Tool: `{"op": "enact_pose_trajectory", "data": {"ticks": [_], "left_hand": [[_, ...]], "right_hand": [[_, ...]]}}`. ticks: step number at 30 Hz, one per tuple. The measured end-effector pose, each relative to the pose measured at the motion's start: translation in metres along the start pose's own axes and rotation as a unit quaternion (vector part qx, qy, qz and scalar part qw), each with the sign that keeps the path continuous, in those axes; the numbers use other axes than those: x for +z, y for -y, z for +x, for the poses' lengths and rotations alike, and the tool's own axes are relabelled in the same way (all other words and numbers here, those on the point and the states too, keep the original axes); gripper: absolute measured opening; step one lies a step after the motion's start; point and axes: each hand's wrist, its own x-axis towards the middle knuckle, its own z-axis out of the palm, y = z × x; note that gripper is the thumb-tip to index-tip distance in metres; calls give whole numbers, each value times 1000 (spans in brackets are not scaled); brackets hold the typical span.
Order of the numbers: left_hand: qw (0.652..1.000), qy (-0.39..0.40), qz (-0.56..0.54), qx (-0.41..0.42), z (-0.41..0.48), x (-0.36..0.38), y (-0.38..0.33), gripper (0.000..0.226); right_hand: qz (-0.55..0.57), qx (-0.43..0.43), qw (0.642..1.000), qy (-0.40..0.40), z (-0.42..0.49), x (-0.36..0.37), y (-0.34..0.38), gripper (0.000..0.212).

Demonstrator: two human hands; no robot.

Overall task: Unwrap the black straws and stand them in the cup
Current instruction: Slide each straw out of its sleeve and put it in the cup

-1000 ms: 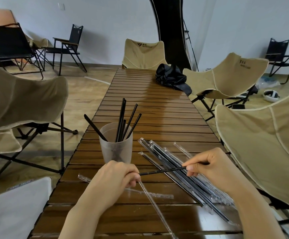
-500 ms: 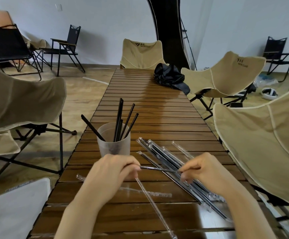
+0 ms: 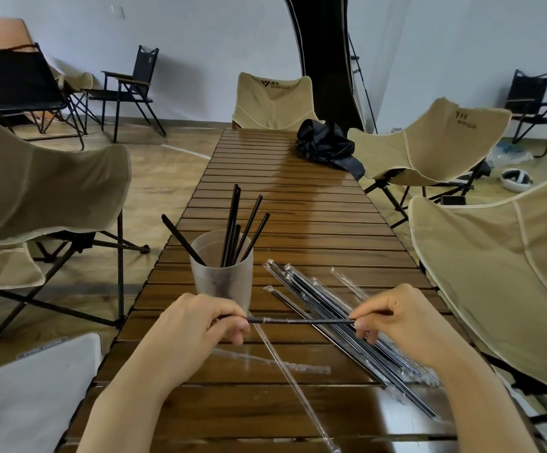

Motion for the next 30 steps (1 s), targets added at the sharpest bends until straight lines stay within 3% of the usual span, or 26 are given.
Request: {"op": "enact_pose_trajectory", "data": {"ticks": [6, 16, 21, 30], "left_hand": [[998, 2, -65, -3, 1, 4, -5, 20], [999, 29, -24, 9, 4, 14, -5, 18], [998, 17, -63, 0, 5, 9, -1, 10], [999, 15, -45, -1, 4, 7, 0, 22]], "right_hand": [[27, -19, 999, -40, -1, -4, 7, 32], [-21, -30, 999, -13, 2, 4, 12, 33], [-18, -20, 999, -28, -1, -2, 5, 33], [-34, -28, 998, -35, 0, -4, 0, 33]]}}
